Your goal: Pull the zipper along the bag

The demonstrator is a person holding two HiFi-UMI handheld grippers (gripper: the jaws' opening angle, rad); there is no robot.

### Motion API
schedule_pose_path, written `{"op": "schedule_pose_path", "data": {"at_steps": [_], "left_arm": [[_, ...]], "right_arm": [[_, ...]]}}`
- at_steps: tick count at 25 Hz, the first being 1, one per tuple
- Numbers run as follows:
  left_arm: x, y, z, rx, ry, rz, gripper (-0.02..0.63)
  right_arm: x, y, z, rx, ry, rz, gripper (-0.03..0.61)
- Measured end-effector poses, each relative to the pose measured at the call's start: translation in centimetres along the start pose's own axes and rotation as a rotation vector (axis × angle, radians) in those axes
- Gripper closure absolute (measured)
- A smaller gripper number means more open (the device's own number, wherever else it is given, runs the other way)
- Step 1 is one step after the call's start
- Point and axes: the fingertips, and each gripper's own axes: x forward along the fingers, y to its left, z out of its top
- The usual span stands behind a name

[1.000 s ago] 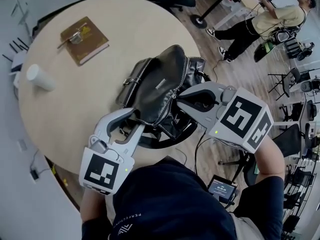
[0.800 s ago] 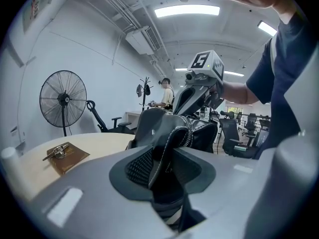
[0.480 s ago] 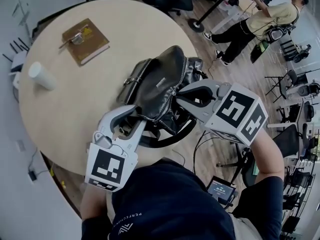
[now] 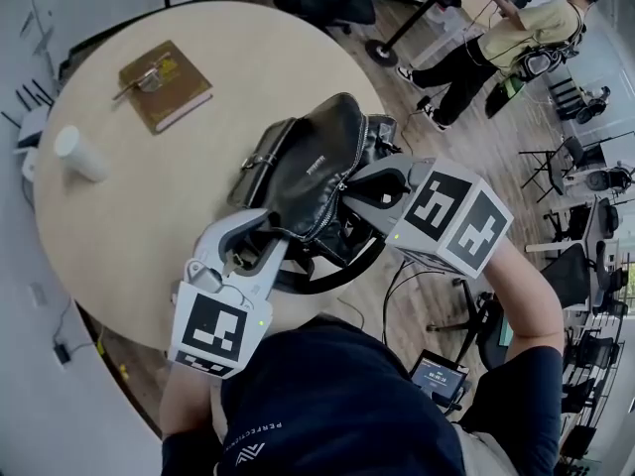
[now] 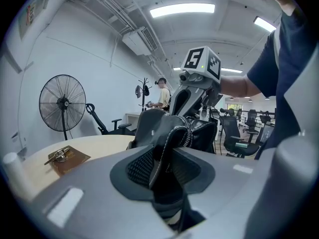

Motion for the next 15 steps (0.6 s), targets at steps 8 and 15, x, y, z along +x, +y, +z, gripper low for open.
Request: {"op": "schedule_pose_path", "data": {"at_steps": [8, 15], "left_arm": [[-0.1, -0.3, 0.0, 0.060, 0.020, 0.021, 0.524], [-0.2, -0.4, -0.3, 0.111, 0.060, 0.015, 0.546]], "right_arm": [[-0.8, 0.0, 0.6, -0.085, -0.047, -0.067, 0.563], [-2.0, -0.2, 1.4, -0.160, -0.064, -0.106, 0.564]]}}
